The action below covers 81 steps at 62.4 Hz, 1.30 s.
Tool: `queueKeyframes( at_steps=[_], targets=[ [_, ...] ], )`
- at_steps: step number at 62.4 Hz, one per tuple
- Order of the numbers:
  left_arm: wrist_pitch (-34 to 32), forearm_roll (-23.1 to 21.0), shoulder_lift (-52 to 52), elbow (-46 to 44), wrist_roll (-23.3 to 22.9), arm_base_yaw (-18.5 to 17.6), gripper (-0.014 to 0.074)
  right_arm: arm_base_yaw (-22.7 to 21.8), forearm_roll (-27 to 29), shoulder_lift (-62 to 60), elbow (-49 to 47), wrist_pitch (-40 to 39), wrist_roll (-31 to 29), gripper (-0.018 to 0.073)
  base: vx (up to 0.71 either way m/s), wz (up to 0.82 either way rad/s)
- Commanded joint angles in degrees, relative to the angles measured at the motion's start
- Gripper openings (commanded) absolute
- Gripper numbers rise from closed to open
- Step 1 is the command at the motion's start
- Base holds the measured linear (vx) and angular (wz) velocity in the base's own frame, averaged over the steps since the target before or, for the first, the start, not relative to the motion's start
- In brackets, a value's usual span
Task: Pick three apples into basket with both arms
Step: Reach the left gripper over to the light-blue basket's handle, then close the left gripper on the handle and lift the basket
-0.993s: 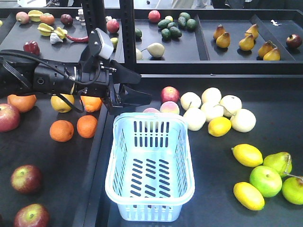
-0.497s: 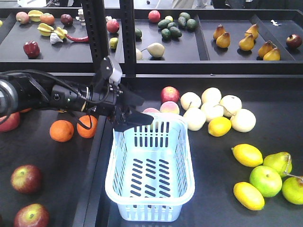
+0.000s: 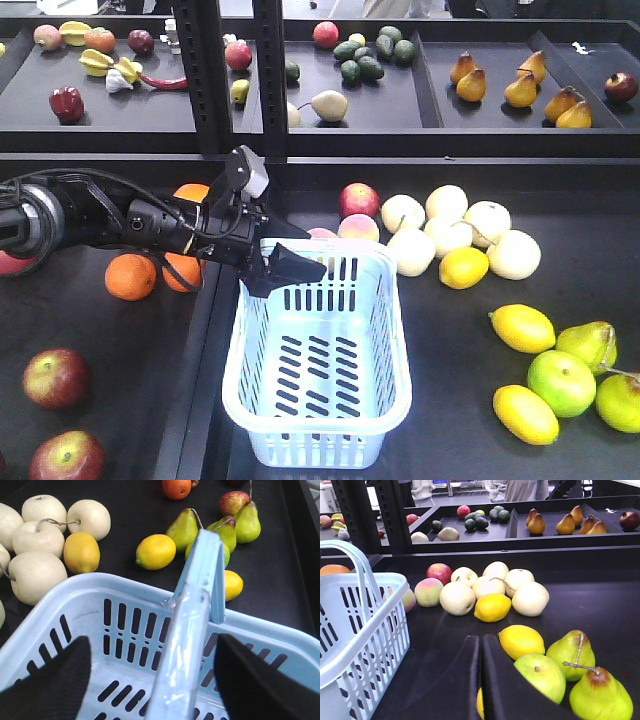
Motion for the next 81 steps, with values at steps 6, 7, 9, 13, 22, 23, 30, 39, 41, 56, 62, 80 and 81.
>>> queueKeyframes(
  at_steps=[6, 7, 9, 13, 22, 23, 30, 39, 41, 56, 62, 80, 81],
  targets=[
    [-0.9, 1.2, -3.3, -1.6, -0.5, -0.4, 0.0220, 0.1, -0.6, -0.7, 0.8, -4.2, -0.4, -0.0005, 0.00, 0.00],
    [-1.1, 1.2, -3.3, -1.6, -0.9, -0.4, 0.0197, 0.1, -0.6, -0.7, 0.8, -4.2, -0.4, -0.0005, 0.00, 0.00],
    [-1.5, 1.2, -3.4, -1.6, -2.1, -0.4, 0.0138, 0.1, -0.6, -0.7, 0.8, -4.2, -0.4, -0.0005, 0.00, 0.00],
    [-2.9, 0.9, -3.7, -1.6, -5.0, -0.4, 0.0035, 0.1, -0.6, -0.7, 0.8, -4.2, -0.4, -0.0005, 0.00, 0.00],
    [-6.9, 0.8, -5.8, -1.6, -10.3, -0.3, -0.0009, 0.1, -0.6, -0.7, 0.8, -4.2, -0.4, -0.0005, 0.00, 0.00],
    [-7.2, 0.8, -6.4, -1.6, -10.7, -0.3, -0.0008, 0.1, -0.6, -0.7, 0.8, -4.2, -0.4, -0.0005, 0.00, 0.00],
    [-8.5, 0.6, -9.8, -1.6, -14.0, -0.3, -0.0008, 0.1, -0.6, -0.7, 0.8, -4.2, -0.4, -0.0005, 0.00, 0.00],
    [-11.9, 1.2, -15.2, -1.6, -21.8, -0.3, -0.0008, 0.1, -0.6, -0.7, 0.8, -4.2, -0.4, -0.0005, 0.00, 0.00],
    [-12.7, 1.2, -16.3, -1.6, -24.0, -0.3, -0.0008, 0.1, -0.6, -0.7, 0.8, -4.2, -0.4, -0.0005, 0.00, 0.00],
    [-21.3, 1.2, -23.2, -1.2, -37.9, -0.2, -0.0008, 0.1, -0.6, -0.7, 0.8, -4.2, -0.4, -0.0005, 0.00, 0.00],
    [-22.0, 1.2, -26.9, 0.8, -39.5, -0.2, -0.0008, 0.1, -0.6, -0.7, 0.8, -4.2, -0.4, -0.0005, 0.00, 0.00],
    [-20.9, 1.2, -42.7, 8.8, -41.9, -0.2, -0.0008, 0.1, -0.6, -0.7, 0.8, -4.2, -0.4, -0.0005, 0.00, 0.00],
    [-20.5, 1.2, -43.8, 9.5, -42.4, -0.2, -0.0008, 0.1, -0.6, -0.7, 0.8, -4.2, -0.4, -0.0005, 0.00, 0.00]
  ],
)
